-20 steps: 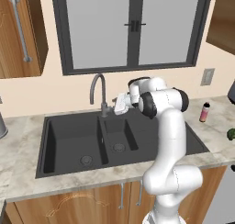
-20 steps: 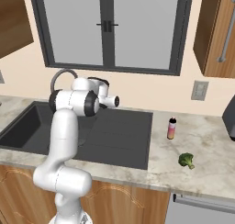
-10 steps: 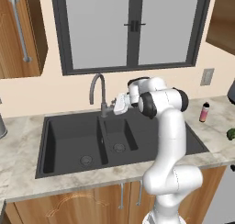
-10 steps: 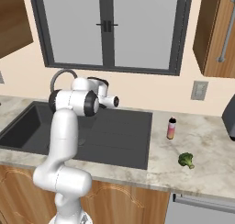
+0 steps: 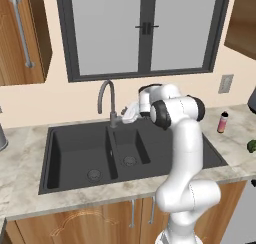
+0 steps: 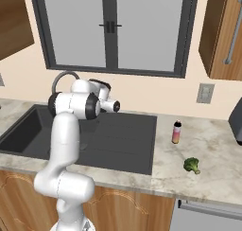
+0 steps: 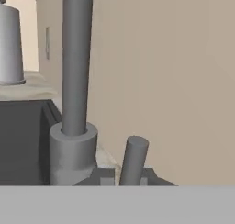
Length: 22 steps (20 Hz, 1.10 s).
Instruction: Turn on the sink faucet. Then move the broccoli from the counter to the sink. Turn off the sink. Move the vegetable from the sink to the pot next to the stove. Finally move the pot to the rear right burner.
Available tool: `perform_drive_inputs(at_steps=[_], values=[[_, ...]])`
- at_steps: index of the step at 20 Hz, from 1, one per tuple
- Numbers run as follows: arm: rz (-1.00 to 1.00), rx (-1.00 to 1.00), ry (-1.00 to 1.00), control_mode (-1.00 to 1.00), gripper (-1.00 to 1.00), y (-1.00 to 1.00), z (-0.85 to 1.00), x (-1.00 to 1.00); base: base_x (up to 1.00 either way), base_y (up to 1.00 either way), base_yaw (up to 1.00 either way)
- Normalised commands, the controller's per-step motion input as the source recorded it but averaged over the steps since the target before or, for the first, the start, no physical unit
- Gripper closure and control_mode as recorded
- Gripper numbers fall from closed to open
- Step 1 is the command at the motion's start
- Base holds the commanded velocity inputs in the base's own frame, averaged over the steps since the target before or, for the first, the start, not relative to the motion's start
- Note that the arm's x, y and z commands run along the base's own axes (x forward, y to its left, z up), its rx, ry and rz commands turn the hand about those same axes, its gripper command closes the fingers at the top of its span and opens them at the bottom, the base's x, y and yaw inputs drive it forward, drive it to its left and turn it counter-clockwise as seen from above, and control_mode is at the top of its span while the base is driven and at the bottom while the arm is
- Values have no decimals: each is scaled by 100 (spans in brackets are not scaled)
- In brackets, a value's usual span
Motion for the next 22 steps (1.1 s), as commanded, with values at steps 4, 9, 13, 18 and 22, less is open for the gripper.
perform_drive_inputs(at_steps=[4, 9, 13, 18, 22], values=[[-24, 0, 0, -100, 100, -1, 0, 0, 0, 0, 0], [-15, -2, 1, -100, 100, -4, -7, 0, 0, 0, 0], [0, -5, 3, -100, 100, 0, -19, 0, 0, 0, 0], [-6, 0, 1, -100, 100, -6, -22, 1, 0, 0, 0], [-17, 0, 1, -100, 100, -27, -20, 3, 0, 0, 0]])
